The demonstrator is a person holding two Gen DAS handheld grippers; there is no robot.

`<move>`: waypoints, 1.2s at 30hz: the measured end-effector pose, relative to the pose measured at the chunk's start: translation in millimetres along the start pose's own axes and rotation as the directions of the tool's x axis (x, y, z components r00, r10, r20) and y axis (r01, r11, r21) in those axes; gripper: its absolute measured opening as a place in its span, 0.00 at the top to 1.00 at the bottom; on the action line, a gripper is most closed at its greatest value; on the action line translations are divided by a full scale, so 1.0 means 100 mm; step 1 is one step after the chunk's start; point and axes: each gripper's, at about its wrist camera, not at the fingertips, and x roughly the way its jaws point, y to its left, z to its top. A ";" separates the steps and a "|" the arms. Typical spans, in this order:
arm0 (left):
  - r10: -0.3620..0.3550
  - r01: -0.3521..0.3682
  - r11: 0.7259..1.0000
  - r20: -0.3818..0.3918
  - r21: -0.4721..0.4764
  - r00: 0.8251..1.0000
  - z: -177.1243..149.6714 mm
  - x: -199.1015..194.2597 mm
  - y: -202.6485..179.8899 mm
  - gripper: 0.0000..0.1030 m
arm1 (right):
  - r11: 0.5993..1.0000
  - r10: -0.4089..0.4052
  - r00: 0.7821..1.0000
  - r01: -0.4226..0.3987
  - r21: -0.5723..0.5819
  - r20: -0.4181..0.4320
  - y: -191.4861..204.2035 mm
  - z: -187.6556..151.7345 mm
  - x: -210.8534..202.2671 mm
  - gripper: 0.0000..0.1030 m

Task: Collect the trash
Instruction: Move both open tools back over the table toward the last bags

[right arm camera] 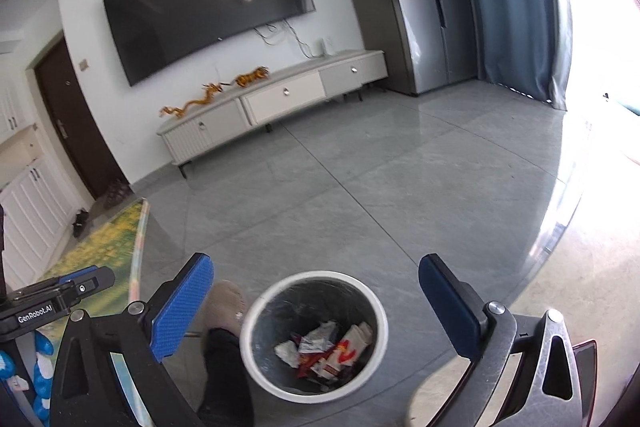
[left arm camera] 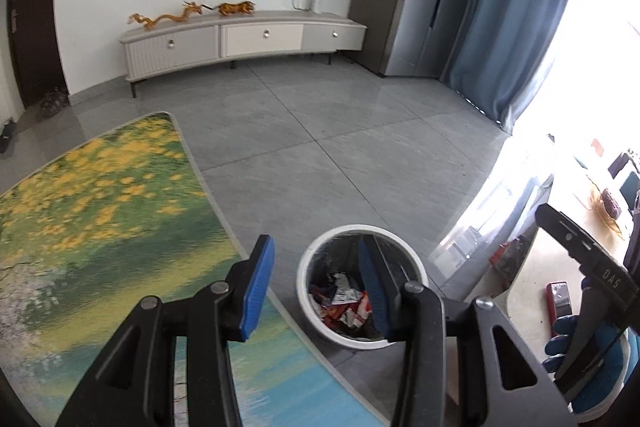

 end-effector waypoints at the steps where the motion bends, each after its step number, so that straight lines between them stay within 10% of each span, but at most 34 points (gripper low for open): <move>1: 0.009 -0.009 1.000 0.011 -0.009 1.000 0.00 -0.07 0.08 0.59 | 1.000 0.019 1.000 -0.019 -0.008 0.002 0.07 0.01 -0.02 0.00; 15: 0.255 -0.235 0.961 0.137 -0.148 0.957 -0.39 -1.16 1.14 0.46 | 0.954 0.197 0.975 -0.214 -0.209 -0.100 1.40 -0.05 -0.06 0.00; 36: 0.552 -0.473 0.802 0.151 -0.363 0.820 -1.09 -2.08 2.47 0.46 | 0.812 0.324 0.893 -0.432 -0.393 -0.313 3.07 -0.46 0.30 0.00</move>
